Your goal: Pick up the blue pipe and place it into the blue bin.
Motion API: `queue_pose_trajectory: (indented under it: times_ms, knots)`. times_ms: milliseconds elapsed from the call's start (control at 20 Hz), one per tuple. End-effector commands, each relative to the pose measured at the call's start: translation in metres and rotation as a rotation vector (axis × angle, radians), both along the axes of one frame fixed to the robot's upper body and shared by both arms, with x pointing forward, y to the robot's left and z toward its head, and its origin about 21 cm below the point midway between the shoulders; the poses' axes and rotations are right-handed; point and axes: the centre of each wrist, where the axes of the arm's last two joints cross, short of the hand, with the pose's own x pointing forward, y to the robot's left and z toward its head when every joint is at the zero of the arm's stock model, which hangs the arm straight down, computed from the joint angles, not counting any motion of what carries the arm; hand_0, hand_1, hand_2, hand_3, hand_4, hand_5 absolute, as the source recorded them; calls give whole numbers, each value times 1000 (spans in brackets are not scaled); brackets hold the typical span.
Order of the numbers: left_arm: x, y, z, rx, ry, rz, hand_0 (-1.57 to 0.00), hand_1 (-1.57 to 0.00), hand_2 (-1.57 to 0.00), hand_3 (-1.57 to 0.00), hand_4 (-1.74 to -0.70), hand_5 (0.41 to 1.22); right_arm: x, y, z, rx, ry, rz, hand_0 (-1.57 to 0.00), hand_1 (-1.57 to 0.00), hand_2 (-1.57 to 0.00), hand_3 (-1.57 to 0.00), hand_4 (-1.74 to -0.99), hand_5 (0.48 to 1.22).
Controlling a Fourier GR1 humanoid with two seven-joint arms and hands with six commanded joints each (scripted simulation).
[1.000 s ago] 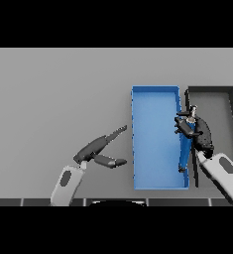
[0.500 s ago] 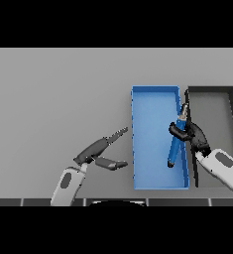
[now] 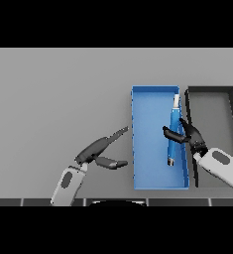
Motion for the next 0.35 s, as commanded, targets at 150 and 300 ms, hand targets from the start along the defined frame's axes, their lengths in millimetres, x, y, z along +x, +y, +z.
queue_pose_trajectory:
  times_ms: [150,300]
  knots:
    - [-3,-2,-2,-12,0,-15,1,1,1,1,-885,431,3,0,2,4,6,5,-6,-5,-5,-3,-1022,658]
    - [-8,-3,-6,-3,5,-9,1,1,1,1,-885,431,3,1,-2,12,10,18,-6,-5,-5,-3,-1022,643]
